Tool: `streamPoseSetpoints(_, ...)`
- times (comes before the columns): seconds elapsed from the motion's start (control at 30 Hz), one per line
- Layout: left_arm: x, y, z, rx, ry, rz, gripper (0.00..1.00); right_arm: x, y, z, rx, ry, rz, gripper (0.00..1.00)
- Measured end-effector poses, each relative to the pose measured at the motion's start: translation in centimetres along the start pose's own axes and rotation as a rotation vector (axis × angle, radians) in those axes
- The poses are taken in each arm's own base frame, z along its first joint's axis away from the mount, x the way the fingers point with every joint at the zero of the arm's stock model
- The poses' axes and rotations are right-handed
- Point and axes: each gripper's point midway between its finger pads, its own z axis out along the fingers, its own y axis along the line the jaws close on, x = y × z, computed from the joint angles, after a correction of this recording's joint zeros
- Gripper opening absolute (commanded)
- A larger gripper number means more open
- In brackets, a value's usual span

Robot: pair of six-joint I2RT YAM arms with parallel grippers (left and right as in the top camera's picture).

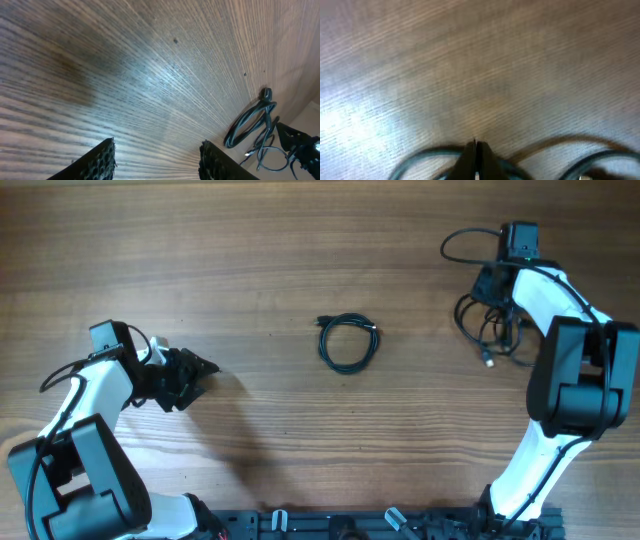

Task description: Untangle cables

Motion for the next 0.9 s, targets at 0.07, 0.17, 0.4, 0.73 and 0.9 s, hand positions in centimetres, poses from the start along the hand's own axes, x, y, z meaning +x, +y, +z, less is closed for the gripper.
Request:
streamPoseSetpoints(0.07,0.1,0.0,0.0,-0.001,0.002,-0.002,0.58,2.0,0.0,-0.2,-0.013,0.087,-0.014,0.08)
streamPoseSetpoints(0.17,0.0,0.0,0.0,-0.001,0.002,-0.002,0.58,2.5,0.3,-0.3,-0.033,0.111,-0.014,0.07)
streamPoseSetpoints(0.4,0.0,0.1,0.0,-0.005,0.001,-0.002,0.58,5.9,0.9,-1.5,-0.095,0.272,-0.018,0.07)
streamPoseSetpoints(0.73,-0.1,0.3,0.0,-0.014,-0.004,-0.002,0.59,7.8,1.8,-3.6,-0.152,0.416,-0.029,0.04)
streamPoseSetpoints(0.9,-0.1,0.2,0.0,-0.013,-0.007,0.000,0.58,7.9,1.9,-4.8,-0.158,0.451,-0.029,0.04)
